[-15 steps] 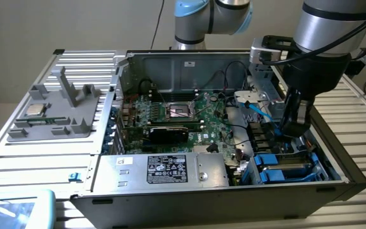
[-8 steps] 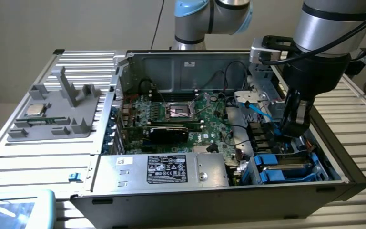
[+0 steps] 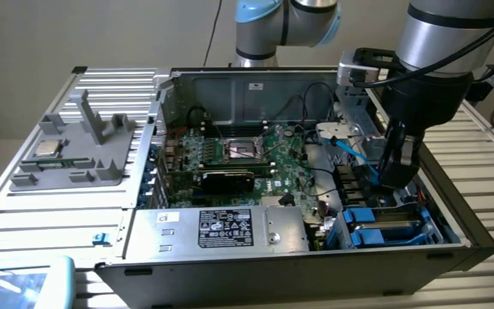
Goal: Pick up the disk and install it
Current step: 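Insert the first disk wire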
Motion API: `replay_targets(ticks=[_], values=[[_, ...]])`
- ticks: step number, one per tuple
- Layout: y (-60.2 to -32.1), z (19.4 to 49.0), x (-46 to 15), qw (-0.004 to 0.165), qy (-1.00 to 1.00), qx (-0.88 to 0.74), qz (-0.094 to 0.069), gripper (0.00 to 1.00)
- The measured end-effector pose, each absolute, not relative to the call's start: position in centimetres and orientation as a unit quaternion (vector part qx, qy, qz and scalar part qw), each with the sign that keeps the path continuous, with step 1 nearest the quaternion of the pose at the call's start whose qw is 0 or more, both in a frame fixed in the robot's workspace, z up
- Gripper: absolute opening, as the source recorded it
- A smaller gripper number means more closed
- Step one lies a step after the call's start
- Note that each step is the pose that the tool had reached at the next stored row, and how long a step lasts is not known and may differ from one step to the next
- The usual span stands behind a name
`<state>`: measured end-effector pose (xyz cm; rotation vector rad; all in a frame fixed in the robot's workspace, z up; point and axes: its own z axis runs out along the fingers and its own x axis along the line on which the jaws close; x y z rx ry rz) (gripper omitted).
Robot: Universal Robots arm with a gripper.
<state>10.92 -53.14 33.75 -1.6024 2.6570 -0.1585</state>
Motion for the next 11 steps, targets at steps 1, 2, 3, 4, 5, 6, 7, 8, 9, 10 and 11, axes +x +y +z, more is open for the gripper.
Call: replay_targets(ticks=[1, 2, 3, 4, 5, 6, 7, 8, 9, 10, 11], values=[[-53.1, 33.9, 10.9, 0.017, 0.855, -0.516, -0.051, 0.52], [-53.1, 34.3, 10.9, 0.017, 0.855, -0.516, -0.052, 0.52], [-53.1, 34.7, 10.9, 0.017, 0.855, -0.516, -0.052, 0.52], [-53.1, 35.2, 10.9, 0.017, 0.855, -0.516, -0.052, 0.52], [-53.1, 35.6, 10.9, 0.017, 0.855, -0.516, -0.052, 0.52], [-53.1, 36.1, 10.9, 0.017, 0.855, -0.516, -0.053, 0.52], [-53.1, 36.5, 10.9, 0.017, 0.855, -0.516, -0.053, 0.52], [-53.1, 37.0, 10.9, 0.017, 0.855, -0.516, -0.053, 0.52], [-53.1, 37.4, 10.9, 0.017, 0.855, -0.516, -0.053, 0.52], [-53.1, 37.9, 10.9, 0.017, 0.855, -0.516, -0.053, 0.52], [-53.1, 38.3, 10.9, 0.017, 0.855, -0.516, -0.053, 0.52]])
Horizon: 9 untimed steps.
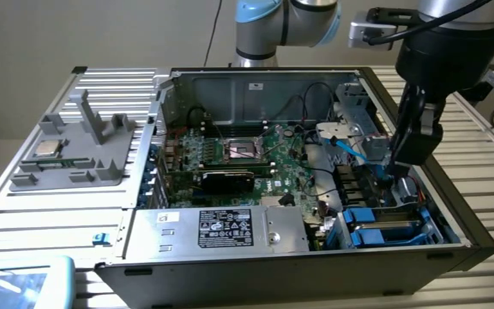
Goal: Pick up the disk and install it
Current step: 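Insert the first disk wire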
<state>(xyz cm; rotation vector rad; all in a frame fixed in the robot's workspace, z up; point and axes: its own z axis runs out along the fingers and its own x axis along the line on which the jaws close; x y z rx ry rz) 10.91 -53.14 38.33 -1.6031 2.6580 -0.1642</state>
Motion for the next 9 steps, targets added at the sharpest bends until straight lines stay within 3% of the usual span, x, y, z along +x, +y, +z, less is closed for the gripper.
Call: replay_targets(ticks=[9], values=[[-53.21, 39.70, 10.92, 0.017, 0.855, -0.516, -0.053, 0.52]])
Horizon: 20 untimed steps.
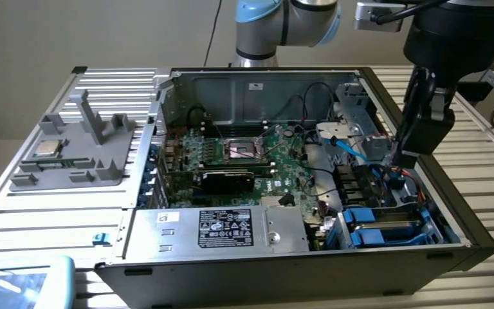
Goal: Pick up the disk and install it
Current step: 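Insert the first disk wire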
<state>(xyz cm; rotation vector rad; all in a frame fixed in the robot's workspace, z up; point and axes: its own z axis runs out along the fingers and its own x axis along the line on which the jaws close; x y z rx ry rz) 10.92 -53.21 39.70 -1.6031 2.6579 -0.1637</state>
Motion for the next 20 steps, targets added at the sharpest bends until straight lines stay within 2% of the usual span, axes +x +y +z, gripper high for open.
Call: replay_targets(ticks=[11, 20], values=[[-53.3, 39.7, 10.9, 0.017, 0.855, -0.516, -0.053, 0.52], [-55.1, 39.7, 10.9, 0.030, 0.856, -0.515, -0.030, 0.52]])
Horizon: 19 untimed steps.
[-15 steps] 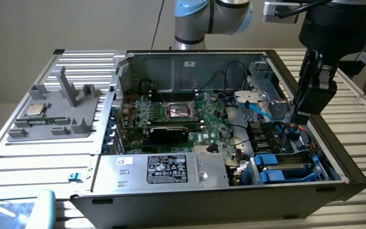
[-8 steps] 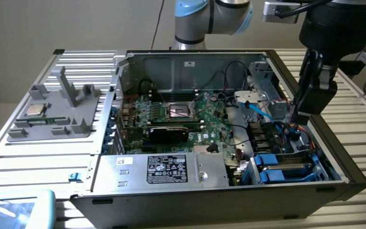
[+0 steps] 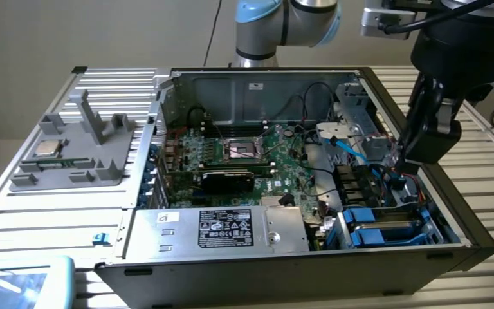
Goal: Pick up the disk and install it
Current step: 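Insert the first disk wire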
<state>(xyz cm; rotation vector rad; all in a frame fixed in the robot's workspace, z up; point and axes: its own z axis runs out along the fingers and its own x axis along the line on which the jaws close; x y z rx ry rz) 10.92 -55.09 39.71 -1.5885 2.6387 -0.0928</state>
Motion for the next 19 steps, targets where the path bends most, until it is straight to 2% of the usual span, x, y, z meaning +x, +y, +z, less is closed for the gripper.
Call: replay_targets(ticks=[19], values=[[-55.51, 39.74, 11.70, 0.026, 0.835, -0.550, -0.020, 0.52]])
